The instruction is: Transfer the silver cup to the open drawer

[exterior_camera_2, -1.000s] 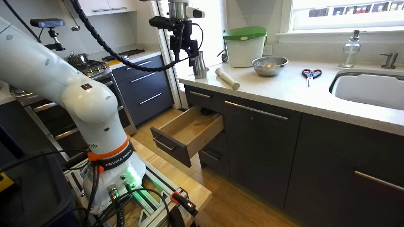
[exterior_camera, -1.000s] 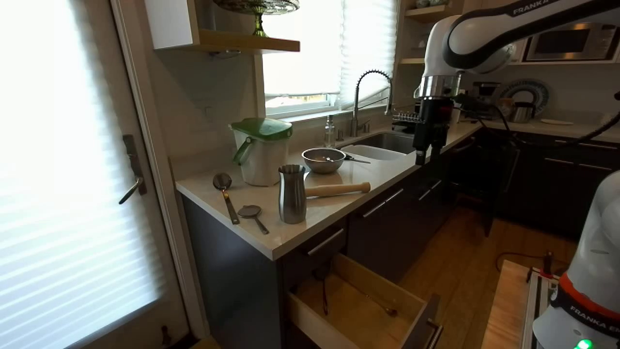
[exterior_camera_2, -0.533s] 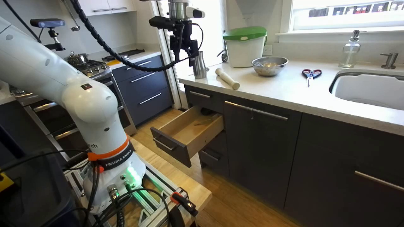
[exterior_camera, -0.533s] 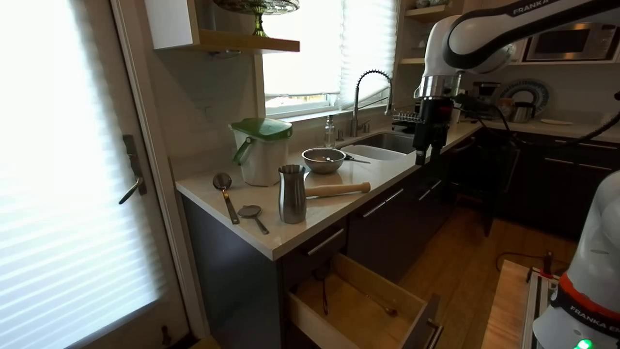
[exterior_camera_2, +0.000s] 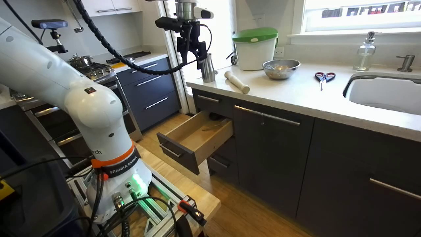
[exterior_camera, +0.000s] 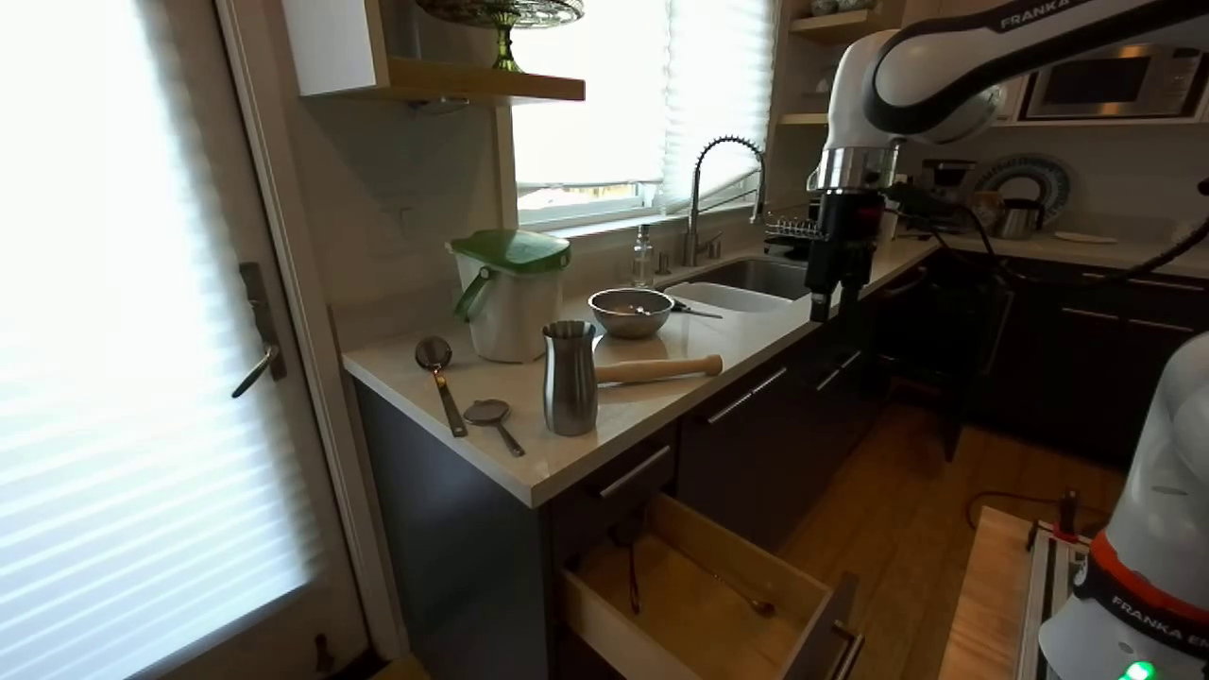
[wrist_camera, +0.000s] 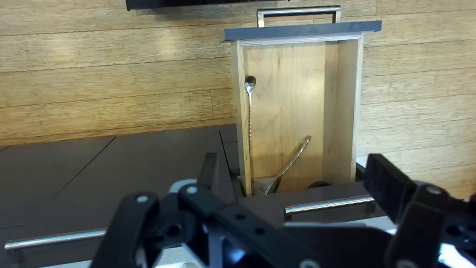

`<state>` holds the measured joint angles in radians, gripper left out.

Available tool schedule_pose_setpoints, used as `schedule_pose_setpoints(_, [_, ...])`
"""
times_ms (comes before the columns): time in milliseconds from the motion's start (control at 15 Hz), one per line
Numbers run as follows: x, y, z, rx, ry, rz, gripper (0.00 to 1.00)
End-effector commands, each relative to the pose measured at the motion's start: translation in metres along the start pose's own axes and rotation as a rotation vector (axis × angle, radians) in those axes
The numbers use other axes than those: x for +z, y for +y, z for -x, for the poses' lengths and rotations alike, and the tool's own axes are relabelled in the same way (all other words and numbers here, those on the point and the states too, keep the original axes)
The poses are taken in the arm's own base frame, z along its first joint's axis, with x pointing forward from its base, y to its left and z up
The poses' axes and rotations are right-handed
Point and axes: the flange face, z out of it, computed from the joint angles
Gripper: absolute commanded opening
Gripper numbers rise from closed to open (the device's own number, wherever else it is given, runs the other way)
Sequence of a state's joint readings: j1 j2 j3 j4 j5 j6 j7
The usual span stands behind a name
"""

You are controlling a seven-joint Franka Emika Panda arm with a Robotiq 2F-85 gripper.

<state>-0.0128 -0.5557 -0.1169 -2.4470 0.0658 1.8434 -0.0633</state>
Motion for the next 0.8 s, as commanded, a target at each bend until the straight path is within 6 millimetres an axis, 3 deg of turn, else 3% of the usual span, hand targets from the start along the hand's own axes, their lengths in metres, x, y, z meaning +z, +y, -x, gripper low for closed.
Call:
schedule_pose_setpoints(0, [-0.001, 0.0, 0.0, 0.0, -0.001, 0.0, 1.0])
schedule_pose_setpoints(67, [-0.001, -0.002, -0.002, 0.002, -0.004, -0.006, 1.0])
schedule_pose_setpoints(267, [-0.011, -0.046, -0.009, -0.026, -0.017, 0.031, 1.0])
schedule_pose_setpoints(733, [-0.009, -0.199, -0.019, -0.168, 0.022, 0.093, 1.0])
